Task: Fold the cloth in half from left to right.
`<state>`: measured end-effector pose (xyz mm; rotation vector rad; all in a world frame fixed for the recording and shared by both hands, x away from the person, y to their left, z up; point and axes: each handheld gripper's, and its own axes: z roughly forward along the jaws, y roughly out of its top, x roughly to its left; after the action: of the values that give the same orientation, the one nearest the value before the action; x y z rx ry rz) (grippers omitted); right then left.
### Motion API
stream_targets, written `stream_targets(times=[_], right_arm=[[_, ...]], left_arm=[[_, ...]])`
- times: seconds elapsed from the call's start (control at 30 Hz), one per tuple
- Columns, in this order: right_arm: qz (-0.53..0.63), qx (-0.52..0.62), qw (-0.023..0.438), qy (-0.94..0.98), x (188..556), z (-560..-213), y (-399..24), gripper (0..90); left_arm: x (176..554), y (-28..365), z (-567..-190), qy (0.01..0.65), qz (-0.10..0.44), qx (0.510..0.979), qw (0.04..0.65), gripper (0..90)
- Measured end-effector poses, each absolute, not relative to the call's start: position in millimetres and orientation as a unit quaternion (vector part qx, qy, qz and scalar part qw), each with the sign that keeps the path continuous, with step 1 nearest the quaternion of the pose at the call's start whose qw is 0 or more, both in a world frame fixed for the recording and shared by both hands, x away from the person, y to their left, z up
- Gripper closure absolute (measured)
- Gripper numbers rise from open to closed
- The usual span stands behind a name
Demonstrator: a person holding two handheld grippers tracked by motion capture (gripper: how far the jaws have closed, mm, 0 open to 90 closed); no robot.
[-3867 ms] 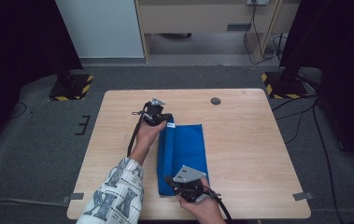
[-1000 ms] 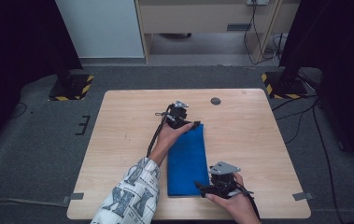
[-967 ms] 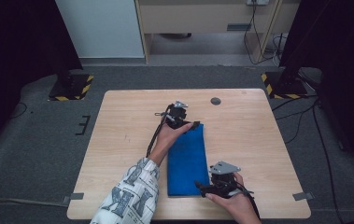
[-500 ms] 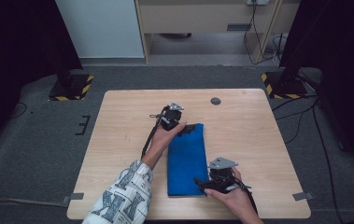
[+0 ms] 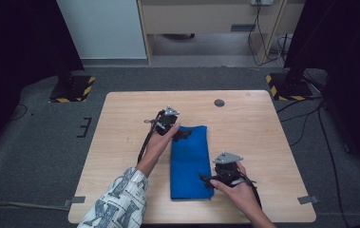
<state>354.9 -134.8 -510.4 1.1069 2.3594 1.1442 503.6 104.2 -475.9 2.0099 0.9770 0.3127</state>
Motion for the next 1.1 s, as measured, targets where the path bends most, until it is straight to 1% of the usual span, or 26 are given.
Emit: stream_targets(times=[0.23, 0.37, 0.53, 0.77, 0.87, 1.1], right_arm=[[0.390, 0.390, 0.155, 0.820, 368.9, -512.4, -136.0, 11.7], [0.385, 0.396, 0.164, 0.818, 379.0, -511.1, -138.5, 12.3], [0.390, 0.416, 0.168, 0.804, 394.5, -510.2, -142.4, 13.1], [0.381, 0.417, 0.169, 0.808, 417.5, -504.1, -140.9, 12.9], [0.386, 0.422, 0.163, 0.804, 427.4, -501.3, -138.3, 14.2], [0.386, 0.429, 0.166, 0.799, 452.1, -494.2, -135.5, 17.0]], left_arm=[[501.5, 118.9, -476.2, 0.403, 0.133, 0.796, 0.432, 8.5], [499.5, 126.5, -478.5, 0.404, 0.149, 0.800, 0.417, 8.6], [500.9, 131.9, -481.7, 0.408, 0.145, 0.796, 0.423, 9.3], [498.6, 135.6, -483.3, 0.406, 0.141, 0.797, 0.423, 10.5], [495.9, 138.6, -485.1, 0.403, 0.138, 0.799, 0.425, 10.5], [494.3, 145.0, -486.0, 0.406, 0.131, 0.798, 0.425, 10.5]])
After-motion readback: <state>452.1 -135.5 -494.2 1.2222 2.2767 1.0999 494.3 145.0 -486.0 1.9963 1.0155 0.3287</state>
